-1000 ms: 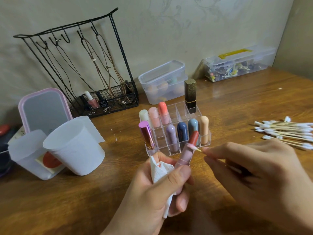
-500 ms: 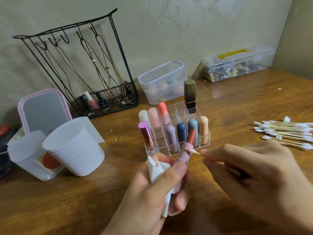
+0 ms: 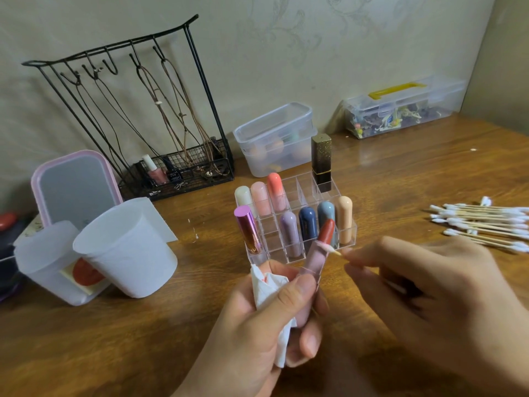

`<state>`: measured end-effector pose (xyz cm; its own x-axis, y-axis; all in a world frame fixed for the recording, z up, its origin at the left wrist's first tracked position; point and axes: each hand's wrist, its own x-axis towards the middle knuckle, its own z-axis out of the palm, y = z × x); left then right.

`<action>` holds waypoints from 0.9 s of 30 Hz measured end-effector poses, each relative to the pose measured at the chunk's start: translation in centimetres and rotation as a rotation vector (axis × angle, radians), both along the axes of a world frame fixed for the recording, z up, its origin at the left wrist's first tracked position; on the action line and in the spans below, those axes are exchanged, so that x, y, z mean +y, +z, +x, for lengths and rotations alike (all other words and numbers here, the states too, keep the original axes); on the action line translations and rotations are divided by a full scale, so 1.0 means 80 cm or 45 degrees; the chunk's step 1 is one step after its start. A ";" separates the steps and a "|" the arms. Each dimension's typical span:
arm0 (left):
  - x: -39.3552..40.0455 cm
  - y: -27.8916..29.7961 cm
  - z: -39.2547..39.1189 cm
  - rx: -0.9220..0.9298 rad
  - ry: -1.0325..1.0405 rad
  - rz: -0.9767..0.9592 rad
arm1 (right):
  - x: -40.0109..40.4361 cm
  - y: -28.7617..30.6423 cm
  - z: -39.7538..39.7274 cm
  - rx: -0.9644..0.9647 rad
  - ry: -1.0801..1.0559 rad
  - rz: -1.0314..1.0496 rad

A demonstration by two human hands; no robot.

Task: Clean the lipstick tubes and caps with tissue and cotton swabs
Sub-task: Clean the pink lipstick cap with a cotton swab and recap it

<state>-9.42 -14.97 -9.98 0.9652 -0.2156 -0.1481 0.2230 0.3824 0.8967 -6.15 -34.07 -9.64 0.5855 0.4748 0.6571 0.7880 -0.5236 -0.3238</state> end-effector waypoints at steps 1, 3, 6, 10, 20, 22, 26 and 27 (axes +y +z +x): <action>0.000 -0.001 0.000 -0.012 -0.004 0.004 | 0.000 -0.001 0.000 -0.005 0.023 -0.006; -0.001 0.000 0.000 -0.018 -0.008 0.015 | 0.000 -0.002 0.000 0.005 0.034 -0.009; -0.002 0.000 0.000 -0.019 -0.004 -0.002 | 0.001 -0.001 0.000 0.022 0.004 0.009; -0.004 -0.001 -0.001 0.003 -0.010 -0.032 | 0.000 -0.003 -0.002 0.044 0.112 -0.010; -0.009 -0.001 -0.008 0.099 0.039 -0.081 | -0.001 0.000 0.000 0.082 -0.025 0.044; -0.010 0.001 -0.011 0.140 0.070 -0.089 | 0.000 0.001 0.001 0.069 -0.034 0.036; -0.011 0.005 -0.011 0.212 0.059 -0.147 | 0.002 -0.002 0.000 0.065 0.060 -0.042; -0.008 0.004 -0.009 0.239 0.069 -0.147 | 0.002 -0.002 -0.001 0.074 0.057 -0.056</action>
